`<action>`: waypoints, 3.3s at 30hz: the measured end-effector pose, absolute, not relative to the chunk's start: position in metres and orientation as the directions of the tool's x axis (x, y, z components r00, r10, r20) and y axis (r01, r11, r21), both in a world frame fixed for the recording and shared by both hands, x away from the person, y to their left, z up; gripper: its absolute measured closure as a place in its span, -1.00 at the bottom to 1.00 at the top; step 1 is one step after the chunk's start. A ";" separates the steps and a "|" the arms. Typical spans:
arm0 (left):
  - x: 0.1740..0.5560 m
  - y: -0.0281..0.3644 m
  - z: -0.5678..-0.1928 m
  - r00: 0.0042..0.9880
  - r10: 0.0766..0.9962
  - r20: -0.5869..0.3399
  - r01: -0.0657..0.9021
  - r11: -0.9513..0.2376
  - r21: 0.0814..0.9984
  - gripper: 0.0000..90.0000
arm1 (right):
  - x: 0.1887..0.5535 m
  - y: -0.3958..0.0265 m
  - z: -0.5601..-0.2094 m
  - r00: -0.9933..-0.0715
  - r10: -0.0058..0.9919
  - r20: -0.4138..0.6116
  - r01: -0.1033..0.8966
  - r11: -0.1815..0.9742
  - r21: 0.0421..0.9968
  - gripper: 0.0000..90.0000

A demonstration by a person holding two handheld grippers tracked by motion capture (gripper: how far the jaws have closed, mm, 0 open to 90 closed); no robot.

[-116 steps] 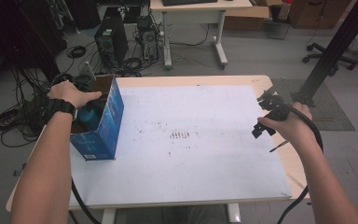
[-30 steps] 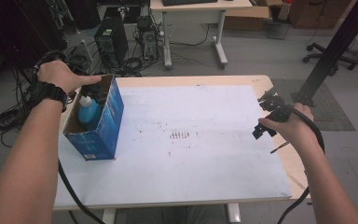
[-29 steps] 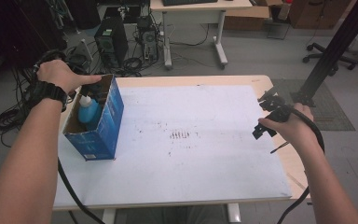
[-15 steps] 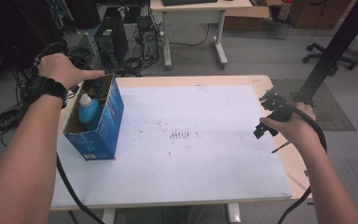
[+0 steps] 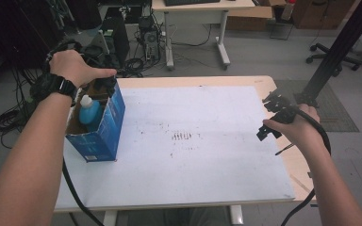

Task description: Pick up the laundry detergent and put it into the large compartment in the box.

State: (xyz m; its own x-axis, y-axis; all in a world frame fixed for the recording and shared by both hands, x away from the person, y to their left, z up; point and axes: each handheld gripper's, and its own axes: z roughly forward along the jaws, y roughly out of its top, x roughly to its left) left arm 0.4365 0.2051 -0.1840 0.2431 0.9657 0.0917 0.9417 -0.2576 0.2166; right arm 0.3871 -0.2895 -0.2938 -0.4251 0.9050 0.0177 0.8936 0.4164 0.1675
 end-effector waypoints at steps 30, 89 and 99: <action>0.443 0.141 -0.189 0.359 0.929 0.088 0.910 -0.369 0.190 -0.53 | 0.386 -0.290 -0.294 -0.425 0.905 0.019 0.894 0.416 0.168 -0.63; 0.426 0.040 -0.235 0.604 0.794 0.060 0.786 -0.607 0.115 -0.50 | 0.384 -0.293 -0.296 -0.425 0.905 0.021 0.894 0.416 0.167 -0.63; 0.418 0.032 -0.250 0.639 0.767 0.061 0.761 -0.642 0.093 -0.50 | 0.384 -0.292 -0.295 -0.427 0.904 0.021 0.893 0.418 0.169 -0.63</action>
State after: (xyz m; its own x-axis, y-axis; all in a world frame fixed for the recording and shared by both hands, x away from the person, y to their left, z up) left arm 0.4183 0.0323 -0.2497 0.6389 0.7669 0.0609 0.7613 -0.6417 0.0935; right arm 0.3843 -0.2925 -0.2948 -0.4271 0.9040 0.0211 0.8926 0.4178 0.1694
